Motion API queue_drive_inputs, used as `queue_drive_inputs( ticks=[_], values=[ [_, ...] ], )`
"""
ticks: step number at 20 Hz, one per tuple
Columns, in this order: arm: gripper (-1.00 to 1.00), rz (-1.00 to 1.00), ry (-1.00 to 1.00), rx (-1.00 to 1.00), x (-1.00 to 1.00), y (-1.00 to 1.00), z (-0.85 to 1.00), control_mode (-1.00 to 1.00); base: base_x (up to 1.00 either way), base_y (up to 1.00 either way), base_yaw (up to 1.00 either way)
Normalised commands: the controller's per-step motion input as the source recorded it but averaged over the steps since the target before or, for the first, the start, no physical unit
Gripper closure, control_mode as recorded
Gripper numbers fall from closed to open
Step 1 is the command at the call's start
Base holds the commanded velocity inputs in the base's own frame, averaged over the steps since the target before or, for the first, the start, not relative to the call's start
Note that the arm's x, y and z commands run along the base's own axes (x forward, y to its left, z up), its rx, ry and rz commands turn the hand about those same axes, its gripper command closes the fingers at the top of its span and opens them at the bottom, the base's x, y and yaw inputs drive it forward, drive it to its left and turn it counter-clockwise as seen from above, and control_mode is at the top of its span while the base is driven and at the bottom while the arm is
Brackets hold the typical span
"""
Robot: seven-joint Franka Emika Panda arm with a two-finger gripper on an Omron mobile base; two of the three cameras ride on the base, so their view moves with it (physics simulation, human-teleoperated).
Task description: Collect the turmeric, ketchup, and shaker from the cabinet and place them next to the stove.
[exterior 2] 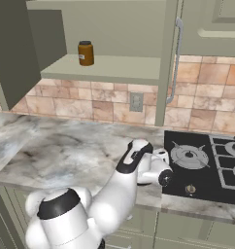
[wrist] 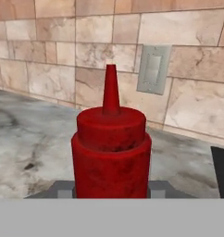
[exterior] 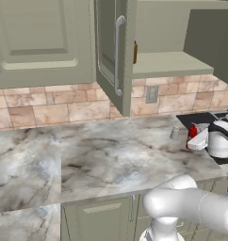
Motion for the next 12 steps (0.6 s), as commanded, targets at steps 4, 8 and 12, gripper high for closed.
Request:
queue_drive_inputs(
  ticks=[4, 8, 12],
  values=[
    [1.00, 0.07, 0.07, 0.00, 0.35, -0.16, -0.34, -1.00, 0.00, 0.00, 0.00],
    [1.00, 0.08, 0.07, 0.01, 0.31, -0.28, -0.33, -1.00, 0.00, 0.00, 0.00],
    [1.00, 0.08, 0.05, 0.03, 0.26, -0.29, -0.32, -1.00, 0.00, 0.00, 0.00]
  ],
)
